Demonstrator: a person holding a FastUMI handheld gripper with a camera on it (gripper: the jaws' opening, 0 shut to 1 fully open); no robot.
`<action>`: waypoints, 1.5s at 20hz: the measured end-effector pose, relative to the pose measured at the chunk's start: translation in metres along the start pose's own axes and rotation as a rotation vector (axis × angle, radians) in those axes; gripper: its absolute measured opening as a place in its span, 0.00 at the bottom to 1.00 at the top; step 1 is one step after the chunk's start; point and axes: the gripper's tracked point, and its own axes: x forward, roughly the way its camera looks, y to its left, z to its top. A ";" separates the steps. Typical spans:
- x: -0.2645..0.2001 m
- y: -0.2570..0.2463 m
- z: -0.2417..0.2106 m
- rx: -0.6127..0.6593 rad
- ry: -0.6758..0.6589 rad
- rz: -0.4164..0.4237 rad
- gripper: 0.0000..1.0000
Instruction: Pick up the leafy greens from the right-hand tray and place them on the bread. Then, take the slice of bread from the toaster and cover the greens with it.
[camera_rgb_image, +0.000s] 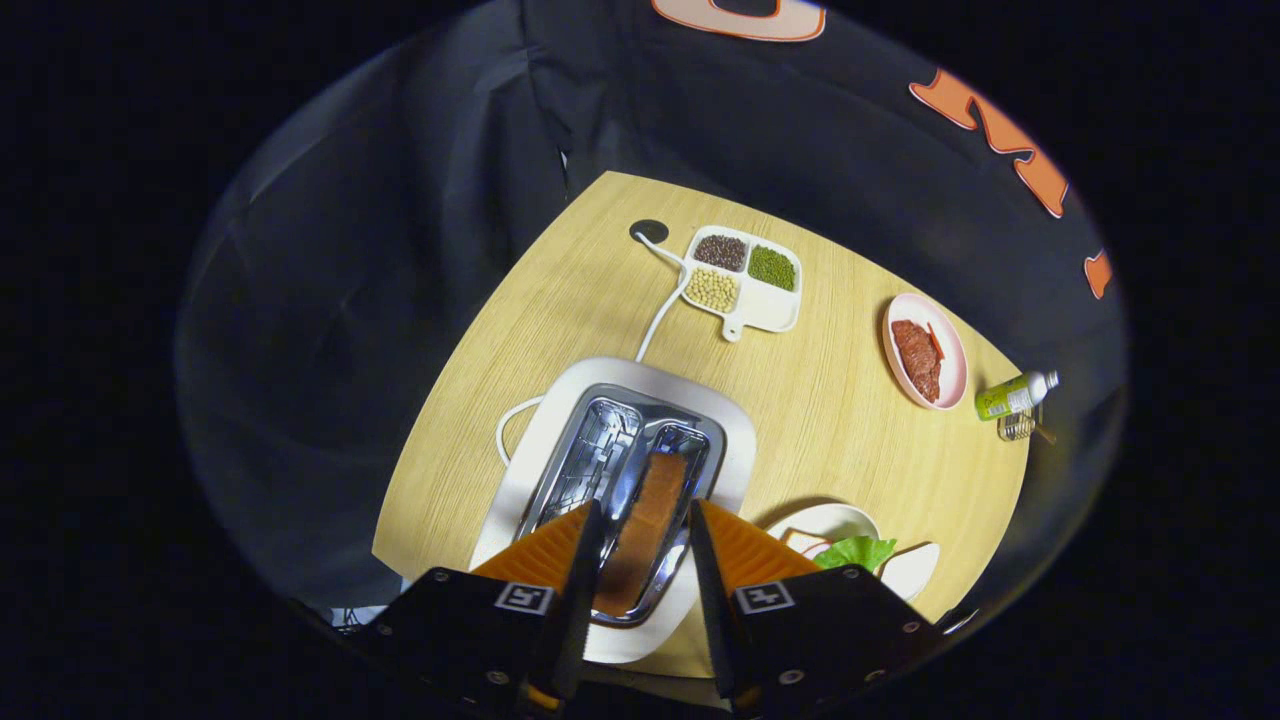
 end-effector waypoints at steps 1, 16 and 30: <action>0.001 -0.002 0.000 0.022 0.016 -0.003 0.40; -0.073 -0.016 0.025 0.181 -0.151 0.303 0.10; -0.098 -0.118 -0.033 0.213 -0.280 0.379 0.10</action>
